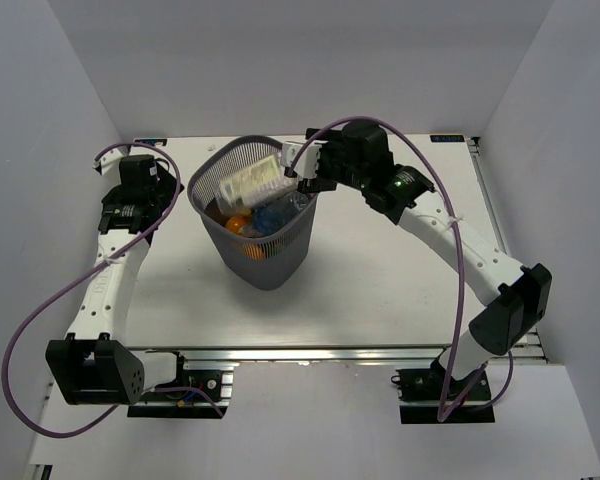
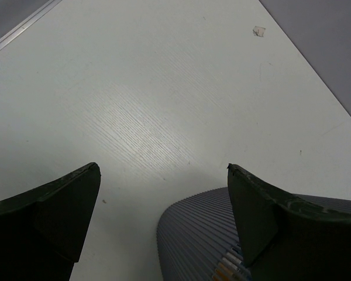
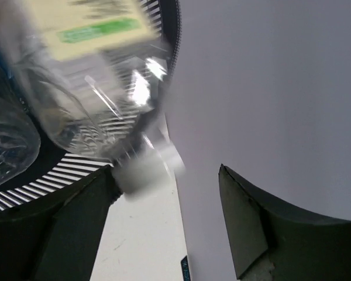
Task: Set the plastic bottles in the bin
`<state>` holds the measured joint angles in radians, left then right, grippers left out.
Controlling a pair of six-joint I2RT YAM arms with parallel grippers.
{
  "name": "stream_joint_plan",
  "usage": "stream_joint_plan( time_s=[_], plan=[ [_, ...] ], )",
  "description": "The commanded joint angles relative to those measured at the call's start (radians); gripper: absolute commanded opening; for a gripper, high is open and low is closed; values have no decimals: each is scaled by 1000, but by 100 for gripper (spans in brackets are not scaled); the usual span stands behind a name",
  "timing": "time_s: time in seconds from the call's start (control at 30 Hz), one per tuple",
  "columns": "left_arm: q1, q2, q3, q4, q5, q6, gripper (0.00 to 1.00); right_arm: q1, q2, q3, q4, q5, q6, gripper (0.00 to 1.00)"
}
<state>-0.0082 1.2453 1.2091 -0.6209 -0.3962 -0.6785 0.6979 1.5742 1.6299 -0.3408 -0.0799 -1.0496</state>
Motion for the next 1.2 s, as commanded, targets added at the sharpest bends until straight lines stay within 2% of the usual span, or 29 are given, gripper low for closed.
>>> stream_joint_plan(
  time_s=[0.0, 0.03, 0.1, 0.3, 0.47, 0.53, 0.57, 0.63, 0.67, 0.77, 0.87, 0.9, 0.97, 1.03, 1.17],
  plan=[
    [7, -47, -17, 1, 3, -3, 98, 18, -23, 53, 20, 112, -23, 78],
    [7, -49, -19, 4, 5, -3, 98, 23, -28, 54, 23, 114, -23, 79],
    [7, -59, -23, 9, 7, -3, 98, 31, -52, 47, 39, 105, -18, 89],
    [7, -53, -31, 13, 0, -4, 98, 37, -132, -21, 173, 143, 71, 89],
    [7, -44, -37, 18, -3, -12, 98, 26, -154, 36, 250, 284, 380, 89],
    [42, -44, -42, 21, -3, -10, 98, -15, -180, 36, 255, 322, 482, 89],
    [45, -41, -42, 20, -4, -10, 98, -38, -190, 27, 258, 331, 617, 89],
    [57, -41, -43, 9, -10, -18, 98, -125, -226, 9, 234, 290, 733, 89],
    [68, -43, -49, 10, -12, -19, 98, -191, -253, -30, 212, 272, 837, 89],
    [86, -53, -80, 44, 20, -18, 98, -279, -305, -138, 203, 252, 976, 89],
    [146, -61, -132, 118, 126, -15, 98, -386, -420, -356, 218, 209, 1100, 89],
    [160, -60, -144, 137, 157, -16, 98, -393, -445, -487, 244, 254, 1131, 89],
    [201, -49, -166, 161, 218, -26, 98, -399, -523, -611, 279, 333, 1180, 89],
    [215, -31, -175, 170, 221, -29, 98, -399, -571, -753, 328, 400, 1235, 89],
    [220, -15, -200, 217, 220, -30, 98, -399, -687, -889, 405, 336, 1297, 89]
  ],
)
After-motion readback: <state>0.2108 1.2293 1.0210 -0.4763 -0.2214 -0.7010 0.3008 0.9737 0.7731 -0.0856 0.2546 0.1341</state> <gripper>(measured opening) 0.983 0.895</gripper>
